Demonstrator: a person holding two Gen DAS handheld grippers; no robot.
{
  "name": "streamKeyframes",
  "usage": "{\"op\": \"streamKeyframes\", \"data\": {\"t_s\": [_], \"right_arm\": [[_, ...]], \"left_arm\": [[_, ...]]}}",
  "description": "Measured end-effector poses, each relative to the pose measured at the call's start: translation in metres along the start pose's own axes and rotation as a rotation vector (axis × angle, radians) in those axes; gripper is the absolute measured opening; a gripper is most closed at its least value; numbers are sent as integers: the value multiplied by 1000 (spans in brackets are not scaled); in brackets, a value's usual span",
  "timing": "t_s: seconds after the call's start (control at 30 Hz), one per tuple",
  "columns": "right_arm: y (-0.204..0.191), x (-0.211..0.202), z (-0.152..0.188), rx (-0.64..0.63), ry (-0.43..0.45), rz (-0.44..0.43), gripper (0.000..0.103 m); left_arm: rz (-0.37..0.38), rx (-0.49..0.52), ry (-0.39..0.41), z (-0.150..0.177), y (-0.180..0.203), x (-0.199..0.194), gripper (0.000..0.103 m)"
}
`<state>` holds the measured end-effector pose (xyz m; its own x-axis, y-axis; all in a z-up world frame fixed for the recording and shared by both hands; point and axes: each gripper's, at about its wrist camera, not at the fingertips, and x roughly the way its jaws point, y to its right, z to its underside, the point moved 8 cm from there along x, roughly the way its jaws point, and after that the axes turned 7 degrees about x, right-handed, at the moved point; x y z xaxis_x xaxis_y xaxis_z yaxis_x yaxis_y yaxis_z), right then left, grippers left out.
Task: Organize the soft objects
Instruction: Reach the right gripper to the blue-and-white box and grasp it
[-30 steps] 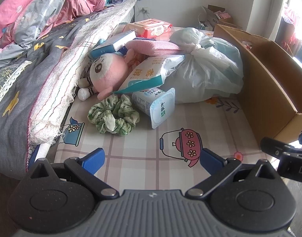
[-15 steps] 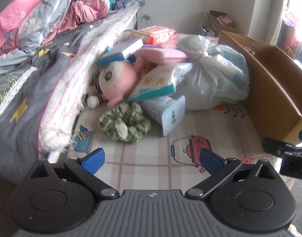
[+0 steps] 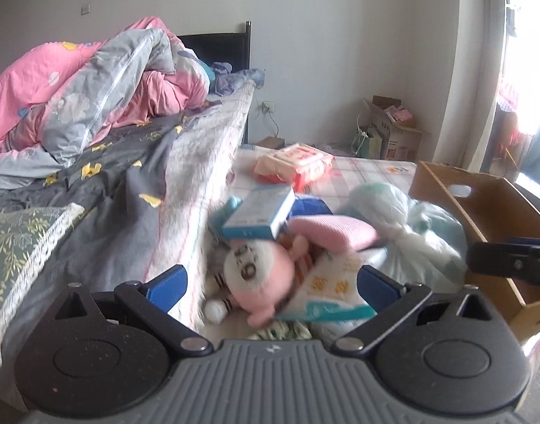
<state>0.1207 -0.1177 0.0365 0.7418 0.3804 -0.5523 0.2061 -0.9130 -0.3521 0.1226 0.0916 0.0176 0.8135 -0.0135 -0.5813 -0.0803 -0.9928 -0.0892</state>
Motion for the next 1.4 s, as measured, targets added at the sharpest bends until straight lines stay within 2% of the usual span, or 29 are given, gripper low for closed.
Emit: {"op": "streamKeyframes", "data": {"t_s": [0.17,0.27,0.37,0.5,0.63,0.73,0.77,0.87,0.93,1.03,1.13,1.2,1.3,1.4], "right_arm": [[-27,11,-44,18,-50,-171,102],[-33,29,-77,22,-75,-198,102],[-18,42,-104,38,-57,-168,101],[37,35,-119,85,-18,-67,100],[105,17,-83,99,-151,41,102],[133,18,-33,58,-355,107,102],[135,20,-14,36,-425,107,102],[135,27,25,-39,-557,65,102],[129,24,47,-92,-643,11,102],[124,6,56,-183,-673,-4,102],[131,-11,59,-187,-698,-20,102],[136,-19,57,-178,-686,-21,102],[141,-25,46,-150,-604,-12,102],[144,-33,19,-151,-470,55,102]], "left_arm": [[-16,17,-1,-18,-19,24,102],[-18,-1,-29,-22,-30,41,100],[-41,-19,-53,-23,-39,56,97],[-29,-56,-88,-17,-46,69,96],[-12,-56,-104,-12,-40,72,96],[1,-45,-108,-8,-27,71,96],[5,-43,-110,-7,-22,70,96],[10,-31,-105,-4,-8,60,96],[8,-19,-97,-3,1,52,96],[-5,-8,-91,0,8,41,96],[-12,-17,-89,3,12,34,96],[-16,-20,-88,4,13,32,96],[-23,-11,-89,3,12,32,96],[-34,2,-85,-2,7,32,97]]}}
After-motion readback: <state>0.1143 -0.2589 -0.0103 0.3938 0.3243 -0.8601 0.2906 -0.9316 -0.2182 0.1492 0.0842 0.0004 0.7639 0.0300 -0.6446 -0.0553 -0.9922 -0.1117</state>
